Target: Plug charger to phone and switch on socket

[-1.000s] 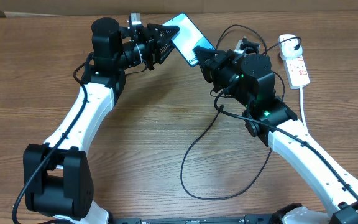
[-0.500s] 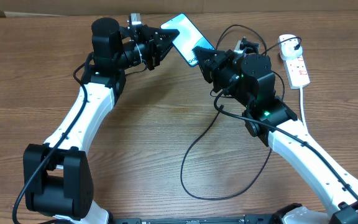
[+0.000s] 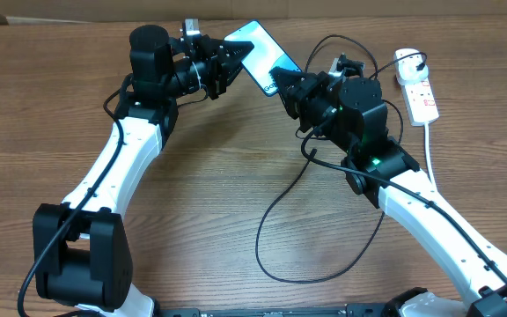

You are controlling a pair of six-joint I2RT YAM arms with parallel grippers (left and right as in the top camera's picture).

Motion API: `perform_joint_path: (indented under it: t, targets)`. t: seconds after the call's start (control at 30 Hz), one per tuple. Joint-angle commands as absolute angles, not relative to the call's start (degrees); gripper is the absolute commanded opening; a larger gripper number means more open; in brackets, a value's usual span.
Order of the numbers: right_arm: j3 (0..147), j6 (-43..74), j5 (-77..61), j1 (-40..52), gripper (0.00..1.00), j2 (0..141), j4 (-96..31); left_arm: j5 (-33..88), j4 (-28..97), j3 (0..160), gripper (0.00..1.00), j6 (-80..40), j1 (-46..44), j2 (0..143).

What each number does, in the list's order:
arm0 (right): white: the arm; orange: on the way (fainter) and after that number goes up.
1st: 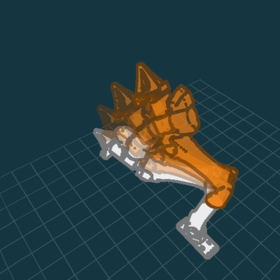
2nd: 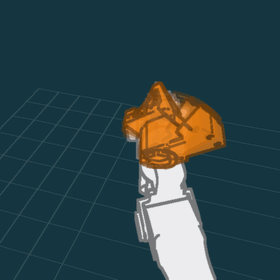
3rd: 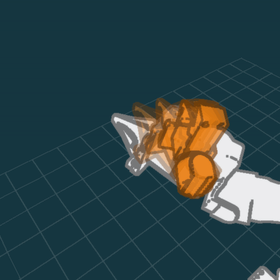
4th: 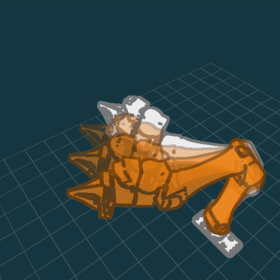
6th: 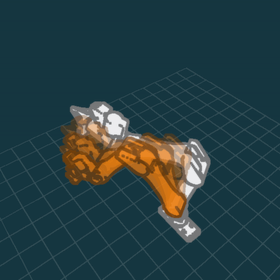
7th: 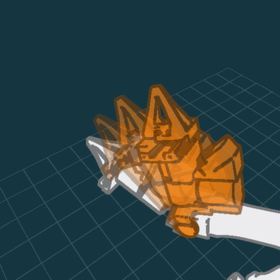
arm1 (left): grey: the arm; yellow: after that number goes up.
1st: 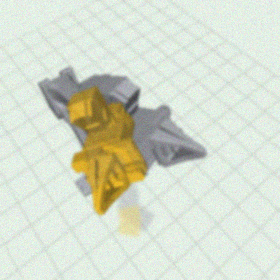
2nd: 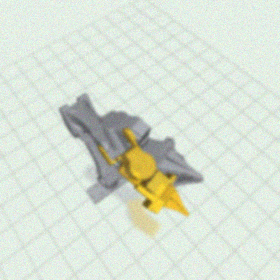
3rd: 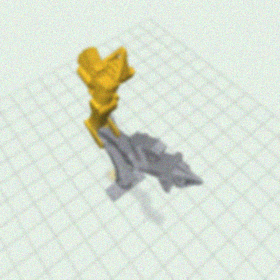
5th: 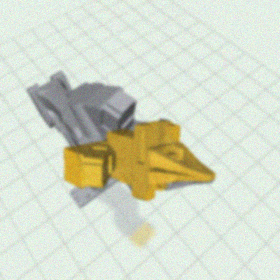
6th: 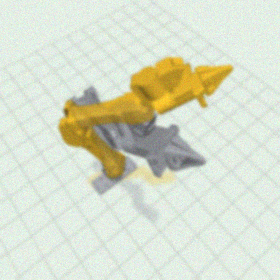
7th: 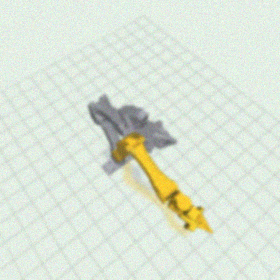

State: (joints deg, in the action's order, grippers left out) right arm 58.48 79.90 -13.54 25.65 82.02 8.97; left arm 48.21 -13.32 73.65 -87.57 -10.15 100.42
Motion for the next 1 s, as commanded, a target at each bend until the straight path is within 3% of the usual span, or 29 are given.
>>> perform_joint_path:
  t: [0.0,0.23,0.37,0.6,0.73,0.97]
  targets:
    - [59.22,79.50,-14.00,26.30,0.04,81.25,9.96,49.10,-13.61,73.43,0.10,-87.92,-10.63,100.44]
    - [59.22,79.50,-14.00,26.30,0.04,81.25,9.96,49.10,-13.61,73.43,0.07,-87.92,-10.63,100.44]
    - [59.22,79.50,-14.02,26.30,0.09,81.25,9.96,49.10,-13.61,73.43,0.05,-87.92,-10.63,100.44]
    - [59.22,79.48,-14.68,26.30,0.41,81.25,9.96,49.10,-13.61,73.43,0.05,-87.90,-10.63,100.44]
    - [59.22,79.15,-15.09,26.30,0.68,81.25,9.96,49.06,-13.61,73.43,0.04,-87.83,-10.63,100.44]
    - [59.22,72.34,-15.11,25.58,0.88,81.06,7.33,48.86,-13.54,73.43,0.04,-83.57,-10.00,100.44]
